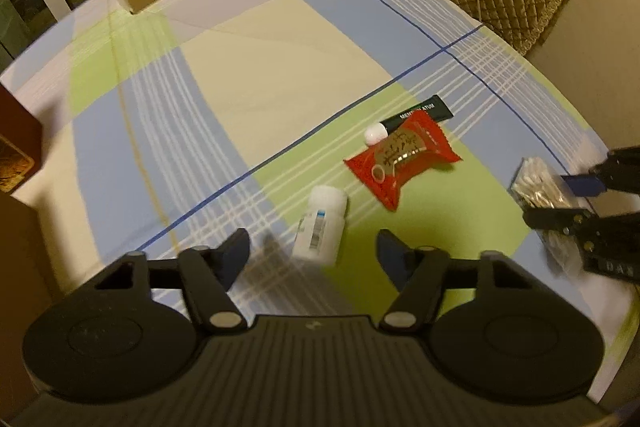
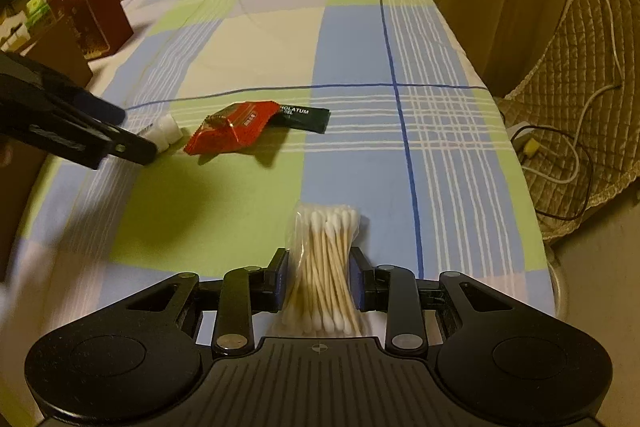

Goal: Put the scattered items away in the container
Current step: 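Grasp the white pill bottle with the left tool while the right tool grasps the cotton swab bag, then carry the pill bottle and cotton swab bag into the box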

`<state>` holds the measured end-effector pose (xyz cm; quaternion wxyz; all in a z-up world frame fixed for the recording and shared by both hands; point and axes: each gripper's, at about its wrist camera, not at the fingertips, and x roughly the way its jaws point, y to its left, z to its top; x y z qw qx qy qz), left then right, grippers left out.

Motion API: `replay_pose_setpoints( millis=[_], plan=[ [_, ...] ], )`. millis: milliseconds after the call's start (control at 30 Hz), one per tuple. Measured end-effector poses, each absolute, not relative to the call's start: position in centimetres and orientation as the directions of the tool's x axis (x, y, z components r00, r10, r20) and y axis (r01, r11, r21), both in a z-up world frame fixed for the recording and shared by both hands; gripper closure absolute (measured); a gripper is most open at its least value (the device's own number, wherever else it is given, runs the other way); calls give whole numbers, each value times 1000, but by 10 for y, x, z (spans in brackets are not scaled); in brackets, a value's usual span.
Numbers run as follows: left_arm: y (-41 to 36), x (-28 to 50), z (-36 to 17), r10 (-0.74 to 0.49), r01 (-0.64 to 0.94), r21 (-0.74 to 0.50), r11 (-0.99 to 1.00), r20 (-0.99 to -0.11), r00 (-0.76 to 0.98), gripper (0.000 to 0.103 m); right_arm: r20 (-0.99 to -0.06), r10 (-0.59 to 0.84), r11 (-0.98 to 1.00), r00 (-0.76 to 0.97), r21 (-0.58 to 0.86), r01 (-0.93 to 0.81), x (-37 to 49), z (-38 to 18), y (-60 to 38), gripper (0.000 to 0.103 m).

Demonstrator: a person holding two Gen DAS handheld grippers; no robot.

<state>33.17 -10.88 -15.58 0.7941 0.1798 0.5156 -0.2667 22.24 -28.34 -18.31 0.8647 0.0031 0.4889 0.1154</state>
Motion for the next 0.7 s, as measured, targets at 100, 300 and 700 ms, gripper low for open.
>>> replay_pose_setpoints(
  millis=[100, 300, 700],
  plan=[
    [-111, 336, -169, -227, 599, -9, 801, -930, 289, 71, -842, 209, 973, 497, 128, -191, 223, -183, -285, 70],
    [-106, 323, -170, -251, 572, -38, 819, -921, 298, 81, -844, 192, 972, 500, 93, -216, 222, -184, -280, 70],
    [-72, 249, -115, -362, 495, -156, 855, -863, 353, 81, -866, 216, 967, 450, 125, -223, 209, -182, -268, 72]
  ],
)
